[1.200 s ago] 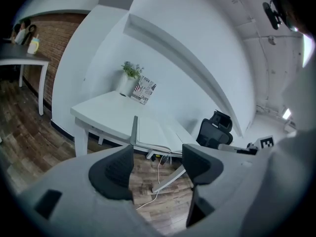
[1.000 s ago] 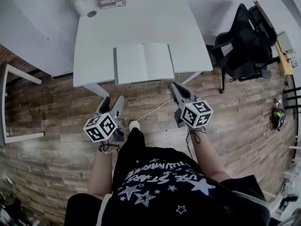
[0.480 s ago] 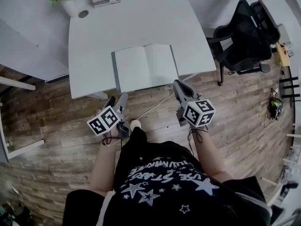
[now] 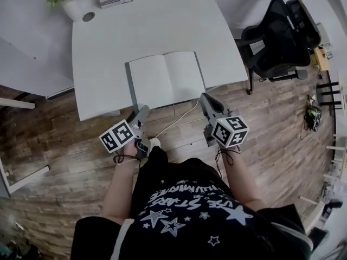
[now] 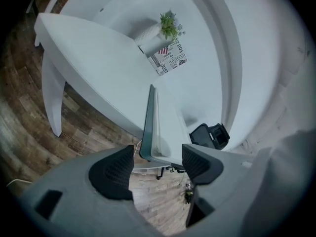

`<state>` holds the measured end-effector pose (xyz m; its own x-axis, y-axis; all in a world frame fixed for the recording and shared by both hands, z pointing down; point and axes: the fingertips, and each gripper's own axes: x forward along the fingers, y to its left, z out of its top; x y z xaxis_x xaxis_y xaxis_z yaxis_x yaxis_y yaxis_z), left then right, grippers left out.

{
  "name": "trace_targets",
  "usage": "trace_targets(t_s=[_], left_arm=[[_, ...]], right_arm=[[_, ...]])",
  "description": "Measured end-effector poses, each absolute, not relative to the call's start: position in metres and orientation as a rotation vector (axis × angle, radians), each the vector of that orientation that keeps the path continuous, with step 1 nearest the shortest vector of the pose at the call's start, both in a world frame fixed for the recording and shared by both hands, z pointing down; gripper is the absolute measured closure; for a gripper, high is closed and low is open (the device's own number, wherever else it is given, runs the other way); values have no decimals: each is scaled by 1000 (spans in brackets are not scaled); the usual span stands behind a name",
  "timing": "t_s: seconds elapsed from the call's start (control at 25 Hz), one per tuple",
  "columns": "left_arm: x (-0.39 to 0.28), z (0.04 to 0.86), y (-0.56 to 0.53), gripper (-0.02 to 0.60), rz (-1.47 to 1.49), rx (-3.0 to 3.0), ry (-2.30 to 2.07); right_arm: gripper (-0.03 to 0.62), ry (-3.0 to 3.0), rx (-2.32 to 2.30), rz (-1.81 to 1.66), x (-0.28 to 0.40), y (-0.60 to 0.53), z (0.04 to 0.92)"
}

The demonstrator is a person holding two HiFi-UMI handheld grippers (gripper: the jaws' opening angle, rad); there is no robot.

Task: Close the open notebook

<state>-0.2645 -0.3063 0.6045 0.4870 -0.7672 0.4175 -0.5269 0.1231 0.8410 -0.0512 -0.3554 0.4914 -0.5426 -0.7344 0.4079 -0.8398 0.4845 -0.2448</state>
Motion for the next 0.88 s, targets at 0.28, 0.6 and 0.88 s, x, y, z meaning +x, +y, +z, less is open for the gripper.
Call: trace_targets(t_s=[0.28,0.6,0.88], left_arm=[[-270,607,-308,445,-221,1552,-1165],[-270,595,-307,517,-186,1573,-1214],[-265,564,-309,522,-113,1669,-1363]], right_arm=[[589,-2480,1368,609,-57,-360,490],[589,-2503,1369,606,-50,-362,484],[589,-2540,1361,600,-30,-366,474]])
